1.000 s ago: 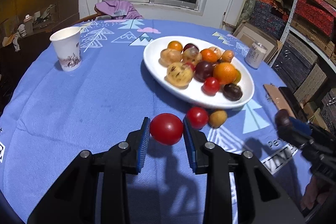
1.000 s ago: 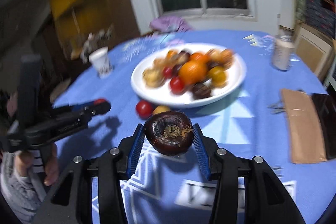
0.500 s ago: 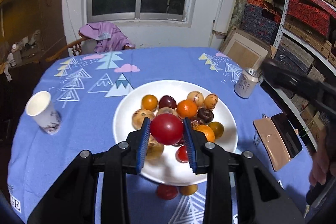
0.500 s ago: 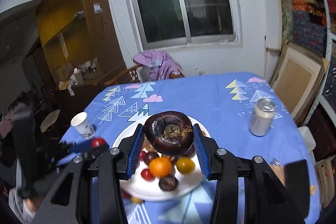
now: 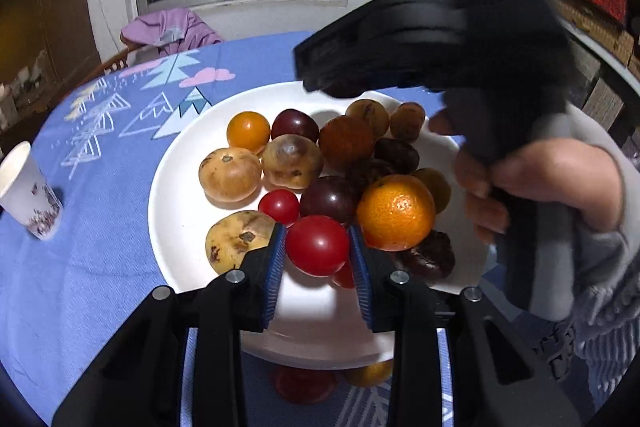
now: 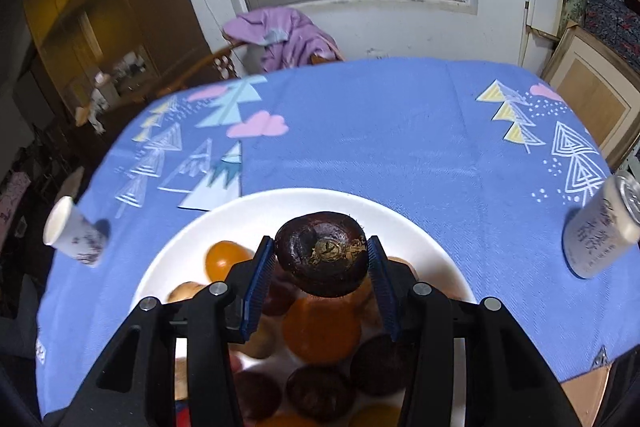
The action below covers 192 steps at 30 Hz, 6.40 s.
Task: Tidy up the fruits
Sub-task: 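Place the tomato on the plate with the left gripper while the right grasps and places the mangosteen, then grasp the last red tomato with the left gripper while the right reaches for the small yellow fruit, then place the tomato on the plate with the left gripper while the right grasps and places the yellow fruit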
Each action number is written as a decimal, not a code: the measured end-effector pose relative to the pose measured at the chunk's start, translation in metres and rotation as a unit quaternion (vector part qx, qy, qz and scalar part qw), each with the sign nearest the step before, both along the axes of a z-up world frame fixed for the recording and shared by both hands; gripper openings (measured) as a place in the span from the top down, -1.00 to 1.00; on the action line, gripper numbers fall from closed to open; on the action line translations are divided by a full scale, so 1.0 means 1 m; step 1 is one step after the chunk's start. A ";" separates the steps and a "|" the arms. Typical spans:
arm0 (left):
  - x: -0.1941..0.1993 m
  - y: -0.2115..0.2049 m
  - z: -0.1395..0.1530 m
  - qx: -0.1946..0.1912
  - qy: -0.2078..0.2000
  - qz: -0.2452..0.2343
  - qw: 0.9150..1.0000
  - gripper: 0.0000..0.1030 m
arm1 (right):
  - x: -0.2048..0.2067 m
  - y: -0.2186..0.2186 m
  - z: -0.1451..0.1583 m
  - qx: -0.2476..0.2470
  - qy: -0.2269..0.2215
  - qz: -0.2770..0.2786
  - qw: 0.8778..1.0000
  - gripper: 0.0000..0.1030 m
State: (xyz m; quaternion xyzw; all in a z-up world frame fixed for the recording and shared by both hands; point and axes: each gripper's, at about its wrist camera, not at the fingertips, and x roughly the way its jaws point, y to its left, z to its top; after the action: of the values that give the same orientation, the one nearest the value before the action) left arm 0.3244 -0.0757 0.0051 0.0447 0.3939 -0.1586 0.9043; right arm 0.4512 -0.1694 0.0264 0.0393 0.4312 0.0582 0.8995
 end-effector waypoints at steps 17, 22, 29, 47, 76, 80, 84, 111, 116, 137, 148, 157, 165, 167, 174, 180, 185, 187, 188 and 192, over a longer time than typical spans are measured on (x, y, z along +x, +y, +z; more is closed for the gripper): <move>-0.025 0.013 0.018 -0.036 -0.033 0.035 0.998 -0.47 | -0.046 -0.012 0.029 0.006 -0.047 -0.004 0.999 -0.03; -0.054 0.036 0.031 -0.042 -0.051 0.061 0.996 -0.47 | -0.108 -0.026 0.052 0.020 -0.086 -0.005 0.996 -0.18; -0.105 0.090 0.021 -0.044 -0.059 0.118 0.990 -0.63 | -0.223 -0.052 0.052 0.080 -0.138 -0.017 0.987 -0.52; -0.106 0.057 -0.013 0.040 -0.051 0.079 0.995 -0.63 | -0.272 -0.060 -0.007 0.093 -0.135 -0.036 0.986 -0.55; -0.085 0.074 -0.021 0.034 -0.034 0.080 0.996 -0.63 | -0.268 -0.037 -0.017 0.068 -0.109 -0.001 0.992 -0.55; -0.082 0.081 -0.024 0.017 -0.013 0.082 0.996 -0.41 | -0.269 -0.036 -0.018 0.067 -0.109 0.000 0.992 -0.55; -0.081 0.086 -0.028 -0.001 0.002 0.081 0.997 -0.15 | -0.268 -0.035 -0.019 0.067 -0.105 0.003 0.992 -0.55; -0.070 0.083 -0.033 -0.020 0.026 0.060 0.998 0.40 | -0.266 -0.023 -0.028 0.047 -0.091 0.017 0.995 -0.55; -0.073 0.088 -0.026 -0.014 0.008 0.076 0.997 0.40 | -0.257 -0.011 -0.031 0.042 -0.076 0.029 0.996 -0.55; -0.071 0.102 -0.020 -0.026 0.001 0.101 0.995 0.40 | -0.209 0.046 -0.050 -0.017 -0.028 0.044 0.998 0.13; -0.070 0.099 -0.025 -0.020 0.008 0.098 0.995 0.40 | -0.208 0.048 -0.050 0.000 -0.024 0.061 0.998 0.44; -0.081 0.096 -0.023 -0.027 0.007 0.085 0.996 0.40 | -0.257 0.032 -0.036 0.023 -0.055 0.078 0.995 0.44; -0.119 0.083 0.000 -0.023 -0.033 0.061 0.997 0.40 | -0.306 -0.025 -0.007 0.084 -0.102 0.041 0.990 0.44; -0.120 0.078 0.018 -0.026 -0.044 0.053 0.997 0.40 | -0.304 -0.038 0.014 0.082 -0.120 0.035 0.989 0.44; -0.092 0.058 0.097 -0.020 -0.098 0.043 0.994 0.40 | -0.276 -0.068 0.104 0.087 -0.202 0.009 0.976 0.44; -0.061 0.042 0.126 -0.017 -0.121 0.055 0.991 0.40 | -0.237 -0.069 0.138 0.093 -0.225 0.009 0.970 0.44; -0.032 0.032 0.102 -0.015 -0.098 0.068 0.993 0.40 | -0.199 -0.060 0.118 0.083 -0.199 0.011 0.976 0.44; -0.021 0.029 0.088 -0.009 -0.088 0.070 0.994 0.40 | -0.188 -0.057 0.108 0.082 -0.185 0.010 0.979 0.44; -0.015 0.028 0.081 -0.006 -0.084 0.073 0.994 0.40 | -0.179 -0.056 0.100 0.082 -0.175 0.009 0.981 0.44; 0.005 0.029 0.058 -0.001 -0.070 0.082 0.994 0.40 | -0.157 -0.050 0.076 0.075 -0.149 0.006 0.986 0.44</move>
State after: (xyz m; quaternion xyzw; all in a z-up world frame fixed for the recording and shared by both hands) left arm 0.3290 -0.0464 0.0626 0.0225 0.3320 -0.0809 0.9395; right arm 0.2941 -0.2192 0.1023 0.0947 0.2865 0.1010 0.9480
